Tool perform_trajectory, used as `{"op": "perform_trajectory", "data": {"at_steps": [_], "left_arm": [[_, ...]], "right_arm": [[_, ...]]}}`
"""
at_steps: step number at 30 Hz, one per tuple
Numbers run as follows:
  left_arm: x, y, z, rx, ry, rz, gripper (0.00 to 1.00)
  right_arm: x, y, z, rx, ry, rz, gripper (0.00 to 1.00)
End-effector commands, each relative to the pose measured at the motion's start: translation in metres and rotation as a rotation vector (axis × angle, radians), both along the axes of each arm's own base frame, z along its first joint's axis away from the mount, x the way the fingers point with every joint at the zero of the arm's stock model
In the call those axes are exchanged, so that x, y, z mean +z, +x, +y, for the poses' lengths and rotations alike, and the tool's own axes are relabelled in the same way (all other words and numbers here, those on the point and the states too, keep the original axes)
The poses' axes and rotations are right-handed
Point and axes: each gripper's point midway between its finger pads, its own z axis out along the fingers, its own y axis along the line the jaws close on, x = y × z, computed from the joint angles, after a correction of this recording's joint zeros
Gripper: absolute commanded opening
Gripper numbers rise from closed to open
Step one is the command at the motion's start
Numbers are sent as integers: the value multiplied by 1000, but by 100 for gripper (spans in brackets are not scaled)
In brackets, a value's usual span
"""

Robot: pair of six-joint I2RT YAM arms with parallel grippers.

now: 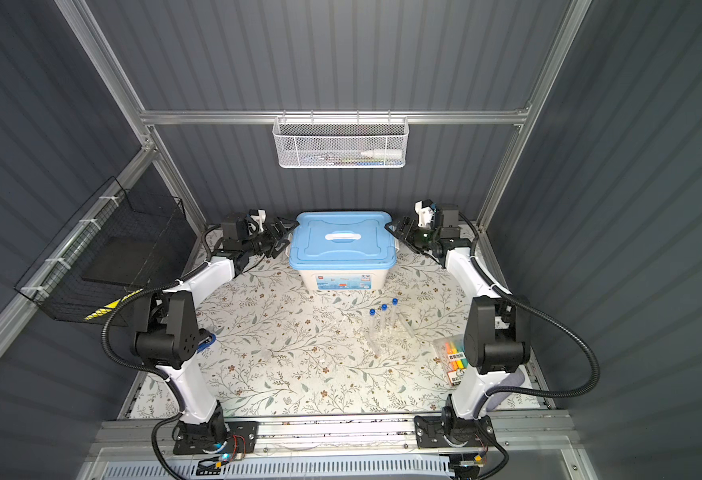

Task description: Organize the chemistry lab equipment

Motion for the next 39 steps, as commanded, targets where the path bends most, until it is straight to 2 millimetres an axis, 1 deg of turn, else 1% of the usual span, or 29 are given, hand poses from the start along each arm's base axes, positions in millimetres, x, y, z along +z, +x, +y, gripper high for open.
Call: {"op": "perform_trajectory", "data": {"at_steps": [1, 5, 9, 11, 19, 23, 27, 29, 39], "left_arm": [[23, -3, 15, 28, 48, -44, 100], [23, -3, 26, 55, 70, -37, 100], [5, -3, 32, 58, 82, -1, 100], [-2, -2, 29, 43, 64, 14, 100], [-17, 7, 16, -18, -5, 42, 99], [-20, 9, 13, -31, -37, 49, 99], [-13, 14, 11, -30, -67, 24, 99], [-14, 14, 11, -31, -68, 23, 99], [-16, 15, -5, -58, -114, 34, 94]], "right_arm": [[8, 1, -3, 2, -1, -22, 82], [-3, 7, -2, 5, 5, 4, 81], [-8, 9, -1, 7, 9, 15, 81], [-10, 10, -1, 11, 11, 22, 81], [-15, 11, 3, 18, 18, 37, 80], [-15, 13, 4, 19, 19, 37, 80], [-15, 15, 6, 24, 21, 38, 80], [-15, 16, 7, 26, 20, 39, 80], [-17, 20, 13, 36, 22, 50, 79]]}}
